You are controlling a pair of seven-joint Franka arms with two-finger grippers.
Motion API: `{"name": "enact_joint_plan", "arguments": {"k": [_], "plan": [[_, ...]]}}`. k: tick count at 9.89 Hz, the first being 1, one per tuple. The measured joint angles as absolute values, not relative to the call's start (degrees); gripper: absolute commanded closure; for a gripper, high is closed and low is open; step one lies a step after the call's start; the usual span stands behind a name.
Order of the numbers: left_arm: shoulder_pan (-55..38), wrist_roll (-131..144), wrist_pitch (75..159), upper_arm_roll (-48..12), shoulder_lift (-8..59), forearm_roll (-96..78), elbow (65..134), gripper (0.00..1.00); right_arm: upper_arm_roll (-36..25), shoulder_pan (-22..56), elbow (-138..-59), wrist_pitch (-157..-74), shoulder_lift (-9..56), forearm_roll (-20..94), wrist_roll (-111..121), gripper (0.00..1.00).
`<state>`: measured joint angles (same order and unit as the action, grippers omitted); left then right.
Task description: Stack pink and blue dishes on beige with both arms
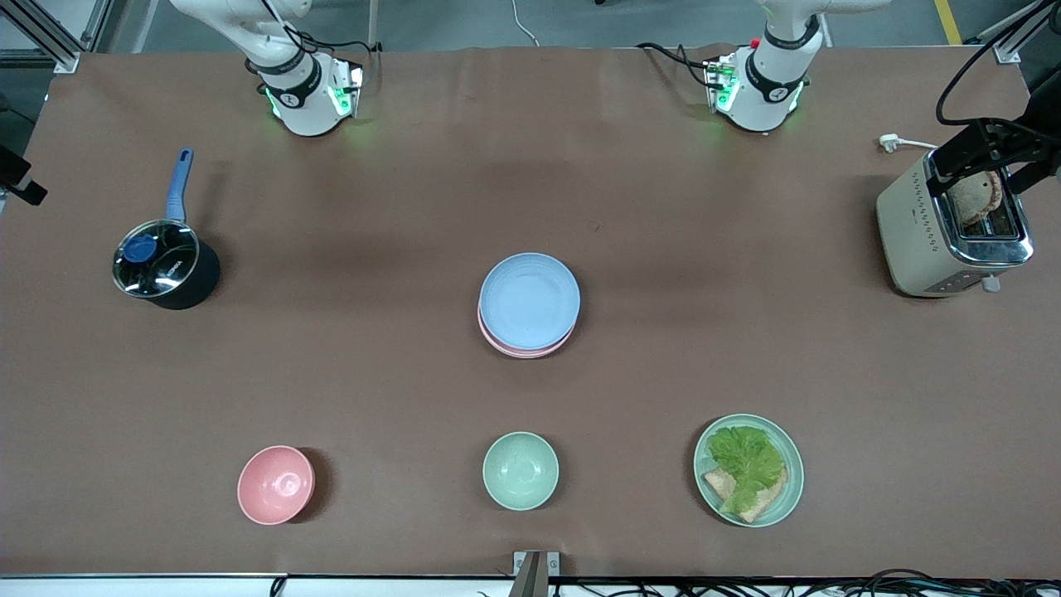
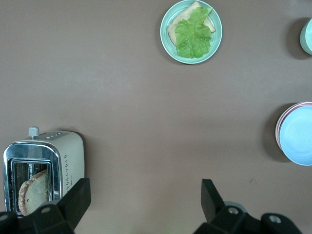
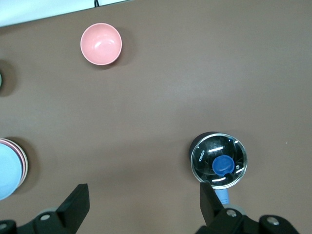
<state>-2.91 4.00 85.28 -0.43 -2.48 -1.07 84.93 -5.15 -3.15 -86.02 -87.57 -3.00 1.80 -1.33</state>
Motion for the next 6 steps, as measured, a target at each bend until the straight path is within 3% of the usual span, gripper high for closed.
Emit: {"name": "enact_joint_plan", "arguments": {"k": [6], "plan": [[-2.88,3.93,85.23,-0.41,-2.47,-1.07,84.96,0.0,-5.14,-3.11,-85.59,-86.49,-0.81,1.8,-0.62,0.0]]}}
